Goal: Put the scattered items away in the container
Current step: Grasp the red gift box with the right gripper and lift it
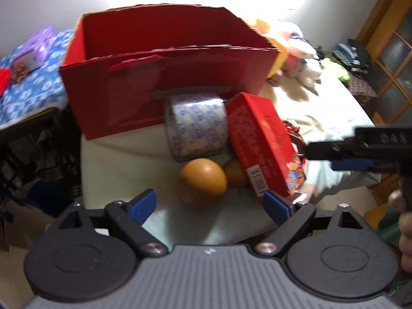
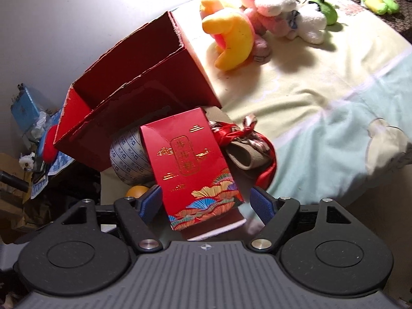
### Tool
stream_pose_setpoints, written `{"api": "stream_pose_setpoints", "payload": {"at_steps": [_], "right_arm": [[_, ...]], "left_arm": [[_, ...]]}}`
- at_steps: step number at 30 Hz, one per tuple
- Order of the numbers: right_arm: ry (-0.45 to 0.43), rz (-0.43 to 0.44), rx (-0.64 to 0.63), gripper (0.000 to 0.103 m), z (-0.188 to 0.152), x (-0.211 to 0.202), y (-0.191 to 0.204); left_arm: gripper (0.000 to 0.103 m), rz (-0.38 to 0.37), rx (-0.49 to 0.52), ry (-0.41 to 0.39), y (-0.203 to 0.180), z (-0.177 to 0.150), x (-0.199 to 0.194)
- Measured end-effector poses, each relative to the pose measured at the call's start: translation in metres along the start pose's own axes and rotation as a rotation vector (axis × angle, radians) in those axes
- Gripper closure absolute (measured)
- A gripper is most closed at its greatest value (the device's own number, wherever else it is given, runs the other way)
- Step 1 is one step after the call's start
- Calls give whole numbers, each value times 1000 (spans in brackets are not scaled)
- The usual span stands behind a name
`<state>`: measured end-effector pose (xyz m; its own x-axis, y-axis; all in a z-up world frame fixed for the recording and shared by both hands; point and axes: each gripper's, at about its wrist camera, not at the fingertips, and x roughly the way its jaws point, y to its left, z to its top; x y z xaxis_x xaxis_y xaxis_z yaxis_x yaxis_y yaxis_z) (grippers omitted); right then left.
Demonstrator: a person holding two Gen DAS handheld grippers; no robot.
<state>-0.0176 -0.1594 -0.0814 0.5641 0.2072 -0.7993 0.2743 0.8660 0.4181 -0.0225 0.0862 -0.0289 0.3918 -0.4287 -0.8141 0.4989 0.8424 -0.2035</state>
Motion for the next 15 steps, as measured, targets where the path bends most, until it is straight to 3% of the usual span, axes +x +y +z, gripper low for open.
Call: {"api": "stream_pose_setpoints", "payload": {"at_steps": [3,6,12,15], "right_arm": [[2,42,-53,25,3,5,3],[9,78,-143,25,12,7,9],[12,269,-302,25,35,-3,29],[-13,207,-352,25,43,3,35]], "left_arm": [[12,8,12,-2,-1,0,11],[20,17,-30,20,5,2,22],[29,36,-152,42,25,2,34],[29,21,-190,35,27,4,28]]}}
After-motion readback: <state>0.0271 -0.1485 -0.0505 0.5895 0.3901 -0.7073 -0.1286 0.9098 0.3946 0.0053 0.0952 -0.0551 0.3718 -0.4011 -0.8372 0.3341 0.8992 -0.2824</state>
